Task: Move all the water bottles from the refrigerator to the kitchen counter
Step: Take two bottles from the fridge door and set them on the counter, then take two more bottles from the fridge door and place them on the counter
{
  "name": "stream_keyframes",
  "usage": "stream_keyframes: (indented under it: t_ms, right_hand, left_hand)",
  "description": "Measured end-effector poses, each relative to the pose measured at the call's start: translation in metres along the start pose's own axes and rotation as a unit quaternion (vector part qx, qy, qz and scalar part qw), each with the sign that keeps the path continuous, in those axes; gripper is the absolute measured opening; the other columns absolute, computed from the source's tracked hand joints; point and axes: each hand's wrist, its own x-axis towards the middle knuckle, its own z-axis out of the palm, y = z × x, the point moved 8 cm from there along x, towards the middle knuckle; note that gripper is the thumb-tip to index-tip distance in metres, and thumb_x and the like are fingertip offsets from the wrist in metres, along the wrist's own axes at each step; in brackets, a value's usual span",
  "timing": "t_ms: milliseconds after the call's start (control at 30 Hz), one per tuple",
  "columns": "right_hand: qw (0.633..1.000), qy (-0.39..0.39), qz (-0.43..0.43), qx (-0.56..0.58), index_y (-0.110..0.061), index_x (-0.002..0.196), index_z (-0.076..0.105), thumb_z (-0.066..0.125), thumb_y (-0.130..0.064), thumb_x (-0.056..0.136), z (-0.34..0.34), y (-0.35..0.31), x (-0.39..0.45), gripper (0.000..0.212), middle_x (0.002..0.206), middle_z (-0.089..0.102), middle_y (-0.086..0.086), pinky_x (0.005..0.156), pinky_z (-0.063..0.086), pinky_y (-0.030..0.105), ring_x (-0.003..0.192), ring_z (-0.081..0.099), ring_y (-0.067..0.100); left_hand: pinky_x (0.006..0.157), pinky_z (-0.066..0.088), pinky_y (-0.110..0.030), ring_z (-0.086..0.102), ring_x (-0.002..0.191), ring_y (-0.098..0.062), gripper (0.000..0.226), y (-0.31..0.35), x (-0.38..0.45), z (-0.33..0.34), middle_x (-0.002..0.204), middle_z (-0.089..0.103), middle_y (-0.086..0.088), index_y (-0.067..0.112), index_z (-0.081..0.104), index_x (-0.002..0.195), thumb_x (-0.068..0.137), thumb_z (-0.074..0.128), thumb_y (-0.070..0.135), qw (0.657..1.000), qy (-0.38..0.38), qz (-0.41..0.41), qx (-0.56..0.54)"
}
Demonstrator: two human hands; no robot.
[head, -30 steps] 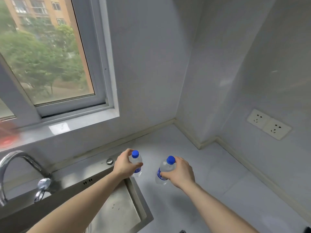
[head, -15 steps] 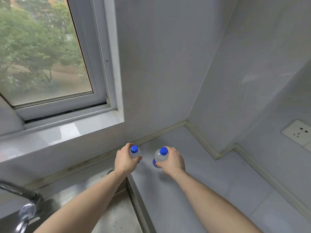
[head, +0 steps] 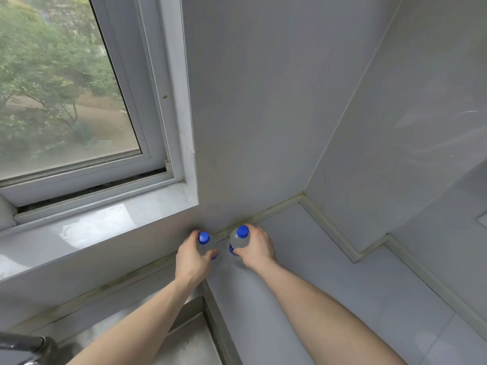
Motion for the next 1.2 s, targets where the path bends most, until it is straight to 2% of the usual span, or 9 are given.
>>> stream_keyframes:
  t_ms: [367, 500, 600, 700, 733, 833, 967, 1100, 1200]
  right_hand:
    - [0.998, -0.049, -0.028, -0.004, -0.015, 0.141, 0.052, 0.066, -0.009, 0.096, 0.028, -0.015, 0.009, 0.047, 0.146, 0.053, 0.006, 0.106, 0.045, 0.034, 0.133, 0.054, 0.031]
    - [0.998, -0.056, -0.034, -0.002, -0.016, 0.151, 0.044, 0.064, -0.007, 0.098, 0.017, -0.011, -0.002, 0.057, 0.153, 0.048, 0.005, 0.113, 0.042, 0.036, 0.140, 0.049, 0.029]
    - [0.998, -0.045, -0.038, 0.030, -0.022, 0.155, 0.042, 0.066, -0.005, 0.097, -0.001, -0.005, -0.023, 0.065, 0.156, 0.047, -0.001, 0.117, 0.039, 0.032, 0.143, 0.046, 0.024]
    - [0.997, -0.041, -0.045, 0.056, -0.026, 0.157, 0.039, 0.062, -0.005, 0.097, -0.022, 0.005, -0.062, 0.068, 0.160, 0.043, -0.003, 0.119, 0.038, 0.032, 0.147, 0.043, 0.020]
    - [0.996, -0.037, -0.047, 0.062, -0.027, 0.157, 0.039, 0.061, -0.006, 0.097, -0.033, 0.013, -0.080, 0.068, 0.160, 0.043, -0.004, 0.119, 0.039, 0.034, 0.148, 0.042, 0.019]
    - [0.996, -0.021, -0.038, 0.077, -0.031, 0.155, 0.041, 0.059, -0.011, 0.097, -0.062, 0.037, -0.133, 0.064, 0.159, 0.044, -0.009, 0.119, 0.039, 0.034, 0.147, 0.041, 0.014]
    - [0.993, 0.031, -0.004, 0.117, -0.036, 0.155, 0.040, 0.057, -0.019, 0.102, -0.118, 0.082, -0.221, 0.059, 0.154, 0.040, -0.021, 0.122, 0.037, 0.037, 0.145, 0.041, 0.009]
    - [0.979, 0.117, 0.049, 0.158, -0.041, 0.153, 0.041, 0.056, -0.020, 0.105, -0.192, 0.137, -0.335, 0.055, 0.147, 0.037, -0.031, 0.117, 0.039, 0.027, 0.130, 0.044, 0.002]
    - [0.965, 0.176, 0.083, 0.173, -0.045, 0.151, 0.042, 0.057, -0.022, 0.105, -0.231, 0.173, -0.416, 0.053, 0.145, 0.037, -0.034, 0.111, 0.041, 0.023, 0.124, 0.047, 0.004]
  left_hand:
    - [0.088, 0.043, -0.029, 0.058, 0.110, -0.020, 0.043, 0.006, 0.005, 0.002, 0.119, 0.062, 0.004, 0.020, 0.059, 0.124, 0.085, 0.079, 0.020, 0.999, -0.039, 0.019, 0.019]
    - [0.102, 0.046, -0.037, 0.056, 0.124, -0.023, 0.054, 0.014, -0.006, -0.007, 0.134, 0.060, 0.001, 0.018, 0.053, 0.140, 0.090, 0.074, 0.017, 0.999, -0.040, 0.020, 0.027]
    - [0.106, 0.043, -0.031, 0.055, 0.126, -0.019, 0.060, 0.031, -0.024, -0.016, 0.145, 0.054, 0.001, 0.016, 0.049, 0.147, 0.091, 0.071, 0.010, 0.999, -0.035, 0.029, 0.013]
    - [0.096, 0.039, -0.018, 0.057, 0.101, 0.006, 0.056, 0.055, -0.052, -0.026, 0.146, 0.052, 0.004, 0.016, 0.053, 0.144, 0.091, 0.068, 0.005, 0.997, -0.039, 0.060, 0.001]
    - [0.096, 0.036, -0.015, 0.056, 0.107, 0.007, 0.054, 0.065, -0.067, -0.028, 0.148, 0.051, 0.005, 0.017, 0.055, 0.142, 0.091, 0.067, 0.005, 0.996, -0.045, 0.075, 0.003]
    - [0.103, 0.035, -0.020, 0.050, 0.132, -0.007, 0.048, 0.087, -0.114, -0.029, 0.150, 0.047, 0.012, 0.026, 0.060, 0.137, 0.091, 0.066, 0.010, 0.991, -0.080, 0.105, 0.015]
    - [0.100, 0.045, -0.027, 0.058, 0.104, 0.000, 0.040, 0.129, -0.194, -0.014, 0.148, 0.045, 0.025, 0.041, 0.058, 0.132, 0.096, 0.063, 0.023, 0.972, -0.176, 0.156, 0.005]
    - [0.104, 0.040, -0.024, 0.050, 0.127, -0.002, 0.036, 0.187, -0.288, 0.030, 0.149, 0.043, 0.025, 0.042, 0.057, 0.133, 0.101, 0.059, 0.028, 0.932, -0.282, 0.228, 0.008]
    - [0.106, 0.040, -0.025, 0.048, 0.130, -0.003, 0.034, 0.225, -0.350, 0.059, 0.148, 0.044, 0.026, 0.044, 0.057, 0.131, 0.101, 0.060, 0.028, 0.898, -0.334, 0.287, 0.006]
